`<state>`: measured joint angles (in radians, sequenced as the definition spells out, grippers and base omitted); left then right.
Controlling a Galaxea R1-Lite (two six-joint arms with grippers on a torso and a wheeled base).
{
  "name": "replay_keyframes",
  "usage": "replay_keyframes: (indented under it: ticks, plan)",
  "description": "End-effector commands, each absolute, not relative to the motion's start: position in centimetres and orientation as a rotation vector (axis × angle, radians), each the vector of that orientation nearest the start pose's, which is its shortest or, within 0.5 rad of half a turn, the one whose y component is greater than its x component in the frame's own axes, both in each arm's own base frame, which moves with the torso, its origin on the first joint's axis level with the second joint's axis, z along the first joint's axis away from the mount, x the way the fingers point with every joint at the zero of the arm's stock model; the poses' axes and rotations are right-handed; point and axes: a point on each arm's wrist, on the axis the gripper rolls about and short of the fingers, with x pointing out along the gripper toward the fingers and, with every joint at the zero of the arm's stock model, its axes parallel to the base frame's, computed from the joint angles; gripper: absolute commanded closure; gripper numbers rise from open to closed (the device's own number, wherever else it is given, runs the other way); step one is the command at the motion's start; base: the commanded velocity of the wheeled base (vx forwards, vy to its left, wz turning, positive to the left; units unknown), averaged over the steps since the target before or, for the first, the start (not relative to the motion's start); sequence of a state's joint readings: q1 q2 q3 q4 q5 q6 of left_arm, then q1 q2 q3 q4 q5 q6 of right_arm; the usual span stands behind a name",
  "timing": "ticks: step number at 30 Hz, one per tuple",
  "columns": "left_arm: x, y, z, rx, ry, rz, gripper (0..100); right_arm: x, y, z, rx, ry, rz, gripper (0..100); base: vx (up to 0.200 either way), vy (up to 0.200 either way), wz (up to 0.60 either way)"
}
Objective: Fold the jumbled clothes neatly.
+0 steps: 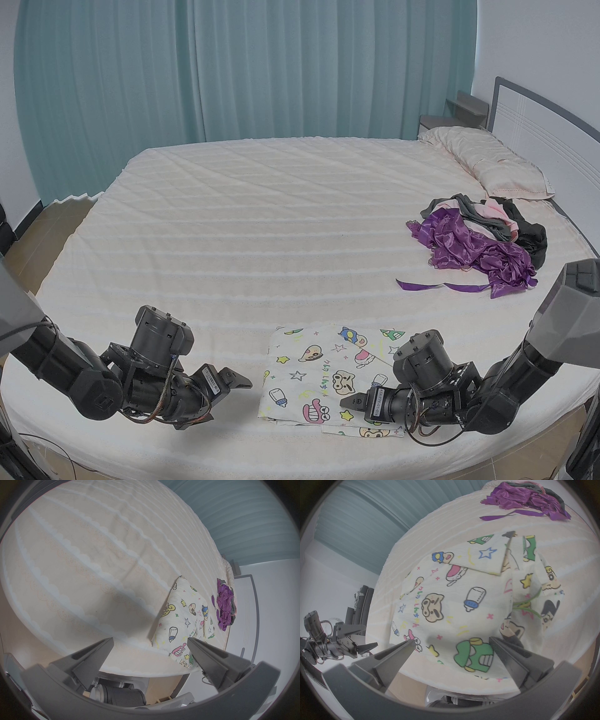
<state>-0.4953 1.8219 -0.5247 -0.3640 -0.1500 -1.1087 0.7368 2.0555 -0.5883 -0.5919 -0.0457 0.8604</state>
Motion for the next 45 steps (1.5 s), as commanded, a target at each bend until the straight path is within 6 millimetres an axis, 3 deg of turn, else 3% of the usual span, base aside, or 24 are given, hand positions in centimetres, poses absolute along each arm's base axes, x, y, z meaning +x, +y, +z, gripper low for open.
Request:
replay_keyframes:
  ticks: [1, 7, 14, 22, 28, 39, 45]
  plan:
    - [22.3, -12.4, 6.1, -0.828, 1.144, -0.017, 0, 21.3, 19.1, 2.1, 0.431, 1.04, 0.232, 0, 0.0, 0.0, 0.0]
    - [22.3, -12.4, 6.0, -0.827, 1.147, -0.015, 0, 20.7, 17.7, 4.2, 0.469, 0.989, 0.239, 0, 0.0, 0.0, 0.0]
    - [22.3, -12.5, 6.0, -0.825, 1.146, -0.017, 0, 22.3, 16.9, 5.8, 0.536, 0.915, 0.23, 0, 0.0, 0.0, 0.0]
    - [22.3, -12.6, 5.9, -0.823, 1.149, -0.017, 0, 25.3, 19.4, 2.2, 0.559, 0.975, 0.181, 0, 0.0, 0.0, 0.0]
    - [22.3, -12.6, 5.9, -0.823, 1.148, -0.015, 0, 27.9, 20.0, 0.9, 0.572, 0.951, 0.149, 0, 0.0, 0.0, 0.0]
    - [22.3, -12.6, 5.9, -0.823, 1.148, -0.015, 0, 33.9, 16.1, 2.4, 0.642, 0.73, 0.039, 0, 0.0, 0.0, 0.0]
    - [22.3, -12.6, 5.9, -0.822, 1.147, -0.018, 0, 35.9, 14.4, 3.4, 0.705, 0.592, 0.041, 0, 0.0, 0.0, 0.0]
